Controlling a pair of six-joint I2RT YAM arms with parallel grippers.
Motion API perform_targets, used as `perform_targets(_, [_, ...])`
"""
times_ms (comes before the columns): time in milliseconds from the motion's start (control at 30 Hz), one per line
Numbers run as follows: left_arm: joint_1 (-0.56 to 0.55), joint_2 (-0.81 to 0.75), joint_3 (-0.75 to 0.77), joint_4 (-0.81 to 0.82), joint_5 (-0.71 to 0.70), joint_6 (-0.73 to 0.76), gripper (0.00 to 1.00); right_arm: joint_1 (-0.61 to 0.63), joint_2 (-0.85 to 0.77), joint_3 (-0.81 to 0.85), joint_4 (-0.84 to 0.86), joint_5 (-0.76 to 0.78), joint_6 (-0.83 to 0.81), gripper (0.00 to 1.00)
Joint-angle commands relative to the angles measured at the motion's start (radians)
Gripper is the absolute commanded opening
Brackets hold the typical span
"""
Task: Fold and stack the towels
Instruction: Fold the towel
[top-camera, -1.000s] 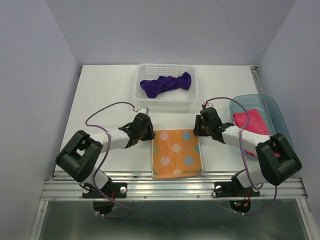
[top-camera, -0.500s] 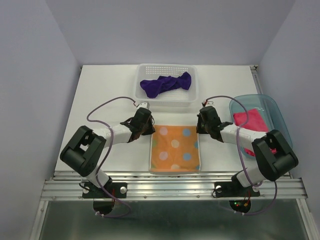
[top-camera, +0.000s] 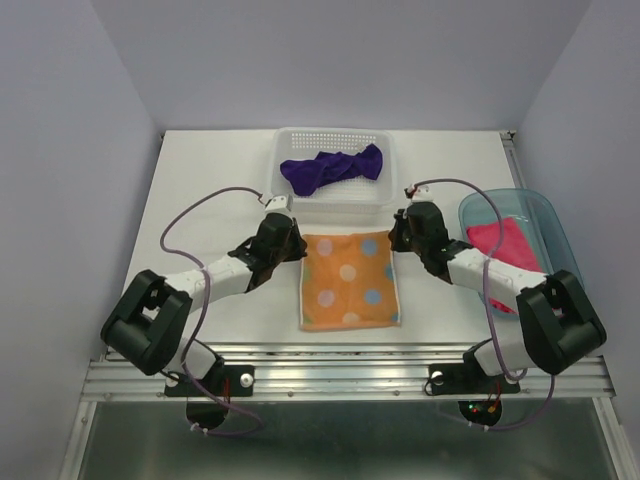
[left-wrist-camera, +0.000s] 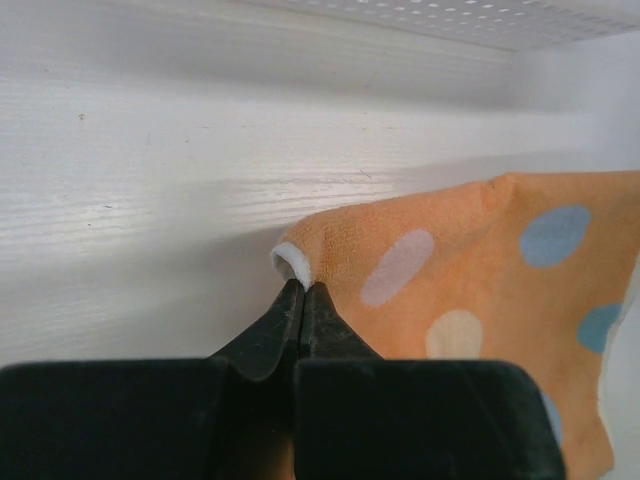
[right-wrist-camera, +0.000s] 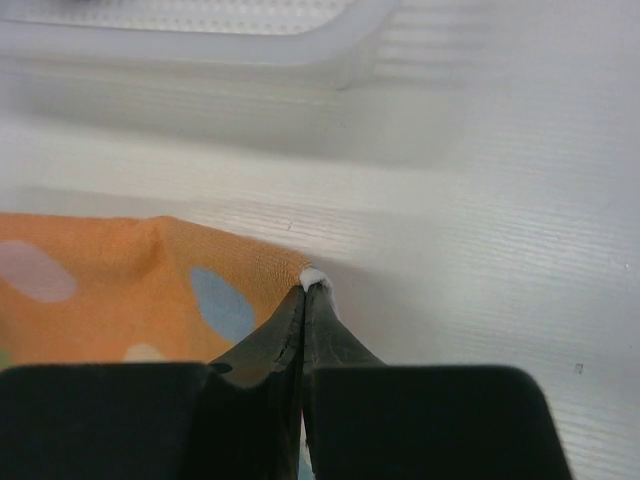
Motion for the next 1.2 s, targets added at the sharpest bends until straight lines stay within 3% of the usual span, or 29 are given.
perform_targets(0, [0.005,-0.088,-0.069,0.109,0.024,0.017,0.00,-0.007,-0.127,-0.040,0.057,-0.083,0.009,0.01])
perform_targets(133, [0.005,-0.145,-0.153,0.170,0.058,-0.008,0.00,-0.007,-0.207,-0.097,0.045,-0.157,0.048,0.01])
perform_targets(400, [-0.033,-0.315,-0.325,0.234,0.098,-0.054,0.00,-0.006,-0.373,-0.178,-0.054,-0.157,0.103,0.01])
perform_targets(1000, [-0.112,-0.594,-0.550,0.254,0.133,-0.189,0.00,-0.006,-0.630,-0.310,-0.245,-0.246,0.190,0.01])
perform_targets(1167, [-0.131,-0.651,-0.583,0.253,0.153,-0.220,0.00,-0.006,-0.678,-0.370,-0.239,-0.355,0.250,0.01])
